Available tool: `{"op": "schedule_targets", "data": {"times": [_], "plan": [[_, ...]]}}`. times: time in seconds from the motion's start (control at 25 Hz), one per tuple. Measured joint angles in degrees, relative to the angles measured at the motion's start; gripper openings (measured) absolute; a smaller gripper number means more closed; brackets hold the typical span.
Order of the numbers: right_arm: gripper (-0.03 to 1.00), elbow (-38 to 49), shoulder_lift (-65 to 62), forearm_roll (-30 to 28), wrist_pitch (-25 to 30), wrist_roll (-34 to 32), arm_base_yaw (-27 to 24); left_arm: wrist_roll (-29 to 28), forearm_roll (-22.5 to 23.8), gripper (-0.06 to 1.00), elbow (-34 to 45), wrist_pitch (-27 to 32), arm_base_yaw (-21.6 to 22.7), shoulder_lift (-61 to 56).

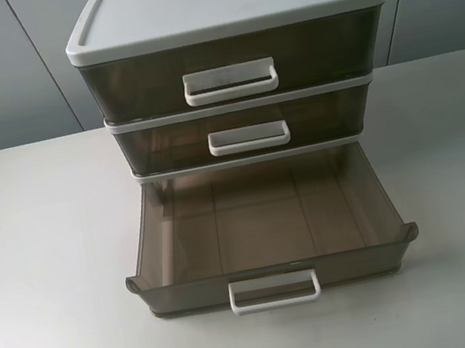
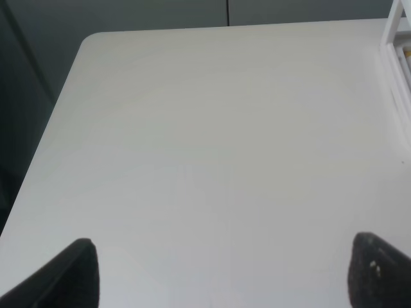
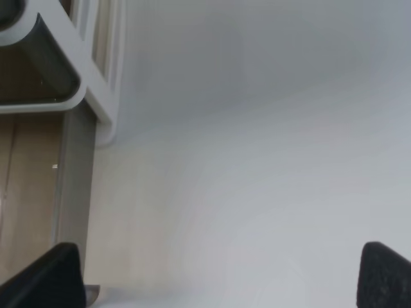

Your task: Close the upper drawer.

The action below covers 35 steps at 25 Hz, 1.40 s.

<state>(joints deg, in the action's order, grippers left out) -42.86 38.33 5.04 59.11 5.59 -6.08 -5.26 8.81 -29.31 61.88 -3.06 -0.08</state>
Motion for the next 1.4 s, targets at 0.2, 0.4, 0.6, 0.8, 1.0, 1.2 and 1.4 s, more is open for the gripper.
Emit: {"op": "schedule_targets", "data": {"times": [0.2,0.4,0.6,0.8,1.0,1.2,1.4], "plan": [[0.64,1.5,-11.8,-0.4,5.2,-0.4,0.3,0.0,0.0,0.74,0.0,0.0,0.0,0.0],[0.64,4.2,-21.5,-1.1,6.4,-4.4,0.3,0.0,0.0,0.74,0.0,0.0,0.0,0.0],[0.64,8.6,-28.7,-1.4,4.8,-7.3,0.3,0.0,0.0,0.74,0.0,0.0,0.0,0.0],[0.64,13.0,-35.1,-1.6,3.3,-7.8,0.3,0.0,0.0,0.74,0.0,0.0,0.0,0.0],[0.64,13.6,-38.2,-1.5,3.4,-7.4,0.8,0.0,0.0,0.74,0.0,0.0,0.0,0.0],[0.64,13.6,-38.4,-1.1,3.4,-6.3,3.0,0.0,0.0,0.74,0.0,0.0,0.0,0.0],[0.64,13.6,-38.4,-1.1,3.4,-6.3,3.2,0.5,0.0,0.74,0.0,0.0,0.0,0.0]]}}
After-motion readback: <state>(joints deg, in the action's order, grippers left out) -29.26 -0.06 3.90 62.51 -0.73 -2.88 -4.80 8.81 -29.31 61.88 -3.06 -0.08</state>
